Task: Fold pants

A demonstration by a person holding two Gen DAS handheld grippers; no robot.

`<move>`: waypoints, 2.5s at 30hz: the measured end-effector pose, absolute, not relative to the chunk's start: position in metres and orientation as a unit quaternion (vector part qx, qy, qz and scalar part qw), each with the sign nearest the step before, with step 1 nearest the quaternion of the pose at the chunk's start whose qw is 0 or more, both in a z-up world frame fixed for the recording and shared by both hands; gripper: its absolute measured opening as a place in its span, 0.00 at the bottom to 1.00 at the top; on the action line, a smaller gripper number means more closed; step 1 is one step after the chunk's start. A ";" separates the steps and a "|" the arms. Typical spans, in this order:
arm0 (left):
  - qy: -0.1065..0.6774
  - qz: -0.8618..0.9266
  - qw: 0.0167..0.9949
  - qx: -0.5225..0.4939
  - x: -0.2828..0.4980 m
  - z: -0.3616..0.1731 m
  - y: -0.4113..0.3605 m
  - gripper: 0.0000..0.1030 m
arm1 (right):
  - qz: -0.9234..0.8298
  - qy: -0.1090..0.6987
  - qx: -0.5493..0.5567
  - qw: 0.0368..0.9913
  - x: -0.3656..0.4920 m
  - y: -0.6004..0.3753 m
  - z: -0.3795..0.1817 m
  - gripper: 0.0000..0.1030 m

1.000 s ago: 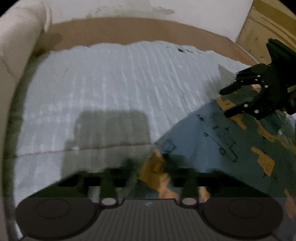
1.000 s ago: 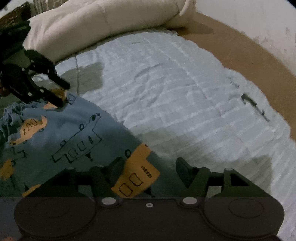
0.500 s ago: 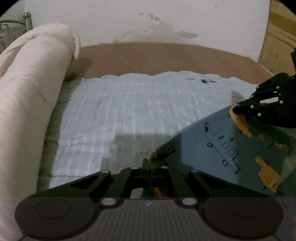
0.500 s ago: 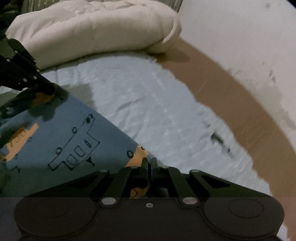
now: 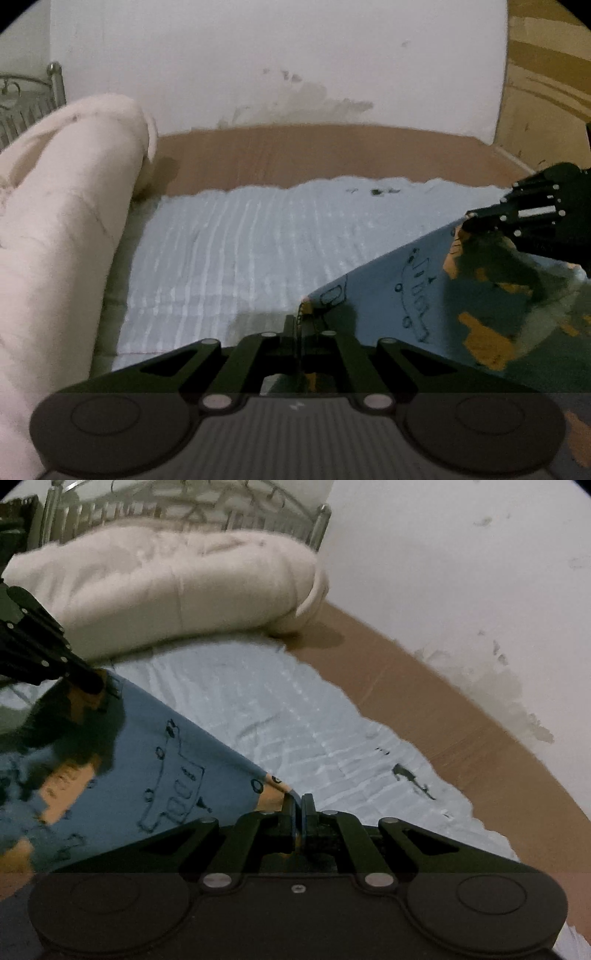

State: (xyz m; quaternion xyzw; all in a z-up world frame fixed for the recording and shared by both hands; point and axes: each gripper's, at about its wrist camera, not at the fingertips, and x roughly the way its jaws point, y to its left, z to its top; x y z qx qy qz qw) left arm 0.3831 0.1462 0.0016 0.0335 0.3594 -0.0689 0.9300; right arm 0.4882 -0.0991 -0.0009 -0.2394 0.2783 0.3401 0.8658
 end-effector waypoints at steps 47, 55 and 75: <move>0.299 -0.109 0.939 0.127 0.157 -0.031 0.054 0.01 | 0.233 0.264 -0.175 0.919 0.183 -0.189 -0.015 0.00; 0.301 -0.125 0.933 0.152 0.148 -0.040 0.053 0.01 | 0.235 0.259 -0.187 0.918 0.167 -0.193 -0.015 0.00; 0.342 -0.144 0.920 0.125 0.144 -0.047 0.057 0.21 | 0.245 0.297 -0.232 0.893 0.157 -0.186 -0.047 0.04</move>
